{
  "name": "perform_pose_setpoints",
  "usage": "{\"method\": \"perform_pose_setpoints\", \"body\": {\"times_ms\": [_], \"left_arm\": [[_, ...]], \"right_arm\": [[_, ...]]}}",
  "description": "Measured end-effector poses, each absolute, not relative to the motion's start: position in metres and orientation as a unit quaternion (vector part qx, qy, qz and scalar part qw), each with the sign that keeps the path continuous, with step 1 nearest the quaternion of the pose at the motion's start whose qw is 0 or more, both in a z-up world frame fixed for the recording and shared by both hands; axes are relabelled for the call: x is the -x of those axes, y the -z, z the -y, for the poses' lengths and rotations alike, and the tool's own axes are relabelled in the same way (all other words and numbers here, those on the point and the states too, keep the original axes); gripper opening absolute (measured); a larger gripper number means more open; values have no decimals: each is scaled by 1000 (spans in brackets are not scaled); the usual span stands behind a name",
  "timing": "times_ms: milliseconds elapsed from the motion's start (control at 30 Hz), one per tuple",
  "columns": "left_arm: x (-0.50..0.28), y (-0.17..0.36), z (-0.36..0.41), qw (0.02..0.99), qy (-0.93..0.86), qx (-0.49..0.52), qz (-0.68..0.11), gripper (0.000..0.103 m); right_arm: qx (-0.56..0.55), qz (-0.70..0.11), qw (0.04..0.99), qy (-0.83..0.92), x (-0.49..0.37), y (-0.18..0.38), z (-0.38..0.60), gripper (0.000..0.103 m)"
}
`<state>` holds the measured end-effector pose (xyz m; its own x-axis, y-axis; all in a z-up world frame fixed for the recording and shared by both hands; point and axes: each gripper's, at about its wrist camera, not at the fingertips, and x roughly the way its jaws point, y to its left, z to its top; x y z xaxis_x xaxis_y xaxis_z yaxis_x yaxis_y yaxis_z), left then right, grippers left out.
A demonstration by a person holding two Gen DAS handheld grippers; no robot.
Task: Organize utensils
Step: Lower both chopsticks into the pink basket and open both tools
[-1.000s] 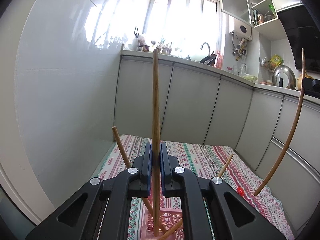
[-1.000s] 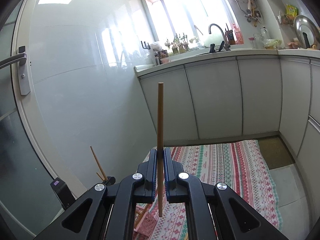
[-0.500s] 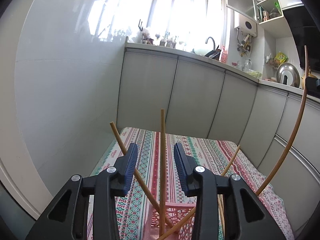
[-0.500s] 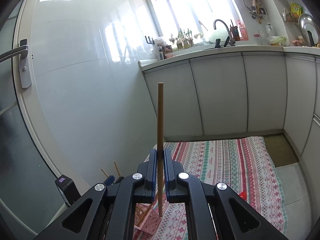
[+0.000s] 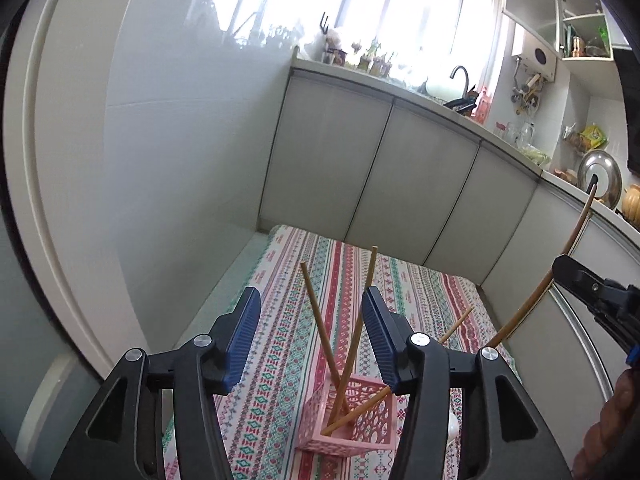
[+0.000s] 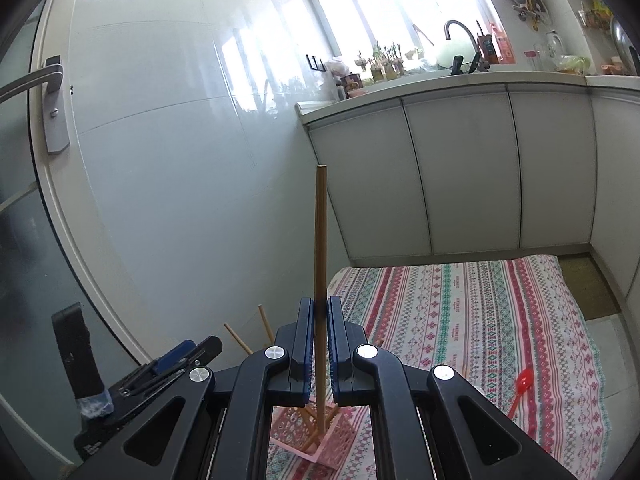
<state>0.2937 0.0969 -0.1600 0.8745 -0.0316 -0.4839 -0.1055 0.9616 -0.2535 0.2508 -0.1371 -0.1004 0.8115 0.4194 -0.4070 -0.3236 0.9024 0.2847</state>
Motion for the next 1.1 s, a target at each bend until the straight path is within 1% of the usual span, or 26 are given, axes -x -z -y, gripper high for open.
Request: {"method": "perform_pose_setpoints", "body": {"times_ms": [233, 433, 600, 767, 1100], "left_arm": [[-294, 166, -100, 943, -37, 133, -304, 57], [-294, 170, -109, 935, -37, 154, -316, 57], [-294, 171, -106, 933, -40, 142, -327, 57], [-292, 171, -107, 930, -43, 143, -335, 57], [-289, 160, -98, 931, -44, 127, -339, 57]], "right_arm": [[-85, -252, 944, -197, -258, 119, 116, 6], [-74, -264, 942, -196, -261, 141, 108, 6], [-74, -285, 932, -211, -266, 150, 108, 7], [-73, -287, 933, -207, -263, 142, 115, 11], [-119, -273, 938, -175, -260, 120, 162, 11]]}}
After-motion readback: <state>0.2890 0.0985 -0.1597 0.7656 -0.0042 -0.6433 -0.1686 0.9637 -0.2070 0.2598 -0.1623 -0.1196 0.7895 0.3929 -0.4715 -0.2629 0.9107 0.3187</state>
